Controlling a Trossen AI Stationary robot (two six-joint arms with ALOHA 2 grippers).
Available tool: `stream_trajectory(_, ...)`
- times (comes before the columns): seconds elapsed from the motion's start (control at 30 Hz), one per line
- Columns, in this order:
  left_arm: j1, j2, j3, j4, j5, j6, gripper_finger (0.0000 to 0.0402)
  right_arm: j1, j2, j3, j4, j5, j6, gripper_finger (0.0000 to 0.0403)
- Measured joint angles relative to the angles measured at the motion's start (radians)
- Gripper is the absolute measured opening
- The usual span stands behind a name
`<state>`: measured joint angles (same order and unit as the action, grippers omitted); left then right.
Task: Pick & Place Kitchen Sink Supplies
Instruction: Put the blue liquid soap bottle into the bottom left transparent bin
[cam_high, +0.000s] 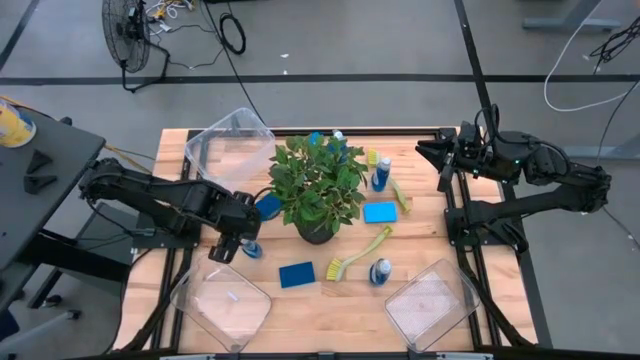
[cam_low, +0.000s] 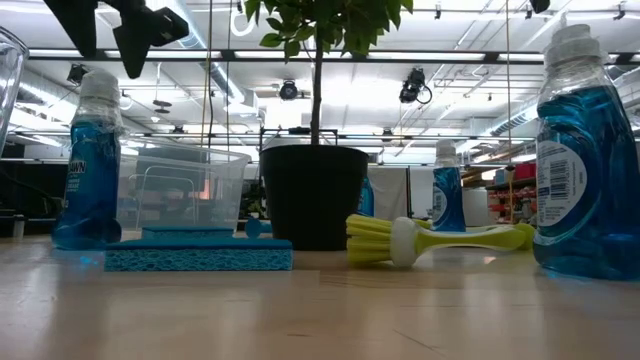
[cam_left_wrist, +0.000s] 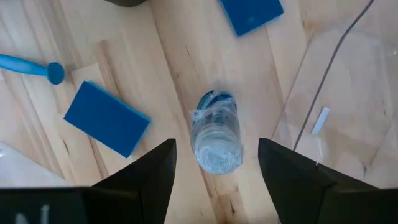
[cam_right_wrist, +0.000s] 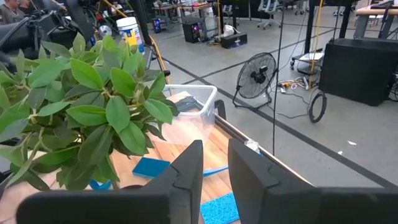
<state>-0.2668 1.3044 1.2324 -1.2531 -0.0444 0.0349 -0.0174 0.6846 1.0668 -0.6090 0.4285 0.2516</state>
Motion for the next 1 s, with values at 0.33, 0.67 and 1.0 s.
stream_trajectory(0.33,0.0,-0.01,0.0,-0.138,0.0,-0.055,0.0232,0.0,0.0,0.0,-0.001,-0.001,0.0,0.008)
stream_trajectory(0.67,0.0,-0.117,0.0,-0.171,-0.003,-0.158,0.0232,0.0,0.001,0.0,-0.005,-0.001,0.001,0.008)
stream_trajectory(1.0,-0.002,-0.294,-0.064,-0.142,-0.009,-0.321,0.0232,0.0,0.007,0.0,-0.006,-0.002,0.001,0.008)
